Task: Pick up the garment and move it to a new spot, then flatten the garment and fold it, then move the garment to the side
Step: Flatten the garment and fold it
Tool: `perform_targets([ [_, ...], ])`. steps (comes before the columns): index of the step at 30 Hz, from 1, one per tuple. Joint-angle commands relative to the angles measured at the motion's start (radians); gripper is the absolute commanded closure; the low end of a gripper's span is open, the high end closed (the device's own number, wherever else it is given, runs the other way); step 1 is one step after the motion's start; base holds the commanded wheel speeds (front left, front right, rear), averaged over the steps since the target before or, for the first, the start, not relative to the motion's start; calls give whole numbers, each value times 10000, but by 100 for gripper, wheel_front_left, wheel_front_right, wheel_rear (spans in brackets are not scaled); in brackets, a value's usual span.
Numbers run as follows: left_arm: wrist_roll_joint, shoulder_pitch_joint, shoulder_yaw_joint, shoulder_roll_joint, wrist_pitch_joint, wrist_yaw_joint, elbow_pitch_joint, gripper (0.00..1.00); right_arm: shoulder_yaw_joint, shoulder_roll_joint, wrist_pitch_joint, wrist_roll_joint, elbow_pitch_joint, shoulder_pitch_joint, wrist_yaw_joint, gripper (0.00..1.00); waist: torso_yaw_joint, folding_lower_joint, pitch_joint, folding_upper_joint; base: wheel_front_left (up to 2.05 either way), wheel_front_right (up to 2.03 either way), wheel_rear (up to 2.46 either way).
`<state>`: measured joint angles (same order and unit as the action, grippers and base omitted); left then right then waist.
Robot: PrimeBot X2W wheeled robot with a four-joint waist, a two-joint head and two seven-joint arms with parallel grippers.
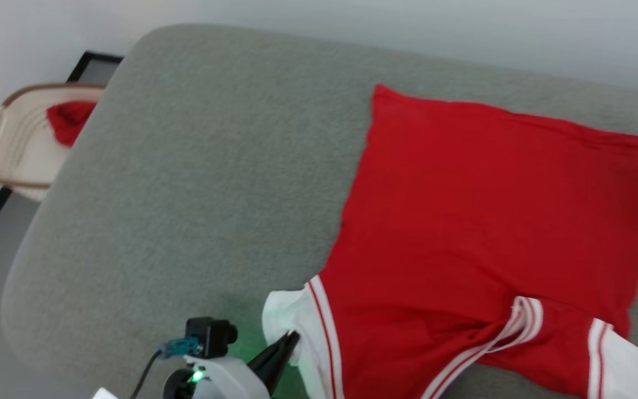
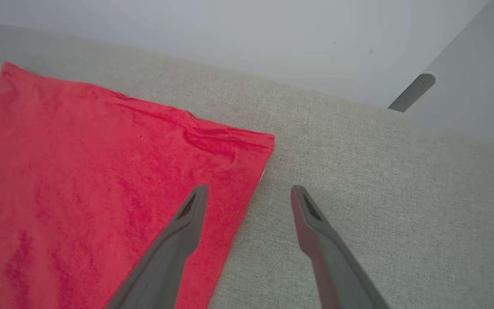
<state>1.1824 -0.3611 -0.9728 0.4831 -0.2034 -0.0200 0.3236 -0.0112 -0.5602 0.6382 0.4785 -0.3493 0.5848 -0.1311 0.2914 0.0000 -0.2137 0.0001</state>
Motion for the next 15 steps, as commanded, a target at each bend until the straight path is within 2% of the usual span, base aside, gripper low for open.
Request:
perform_targets([
  [1,-109,-241,-44,-161,-26,140,112,100,-31,-59,284,-160,-521,460,7,0,712,0,-650,-1,0,0,0],
  [9,-367,-766,-224,-764,-93,576,670,100,489,-135,1128,-935,-2915,2114,7,0,1378,0,-1323,-1,0,0,0],
  [15,-422,-999,-226,-1062,-181,750,1049,100,911,-146,1531,-1749,-4182,2929,7,0,1645,0,-1683,-1,0,0,0],
])
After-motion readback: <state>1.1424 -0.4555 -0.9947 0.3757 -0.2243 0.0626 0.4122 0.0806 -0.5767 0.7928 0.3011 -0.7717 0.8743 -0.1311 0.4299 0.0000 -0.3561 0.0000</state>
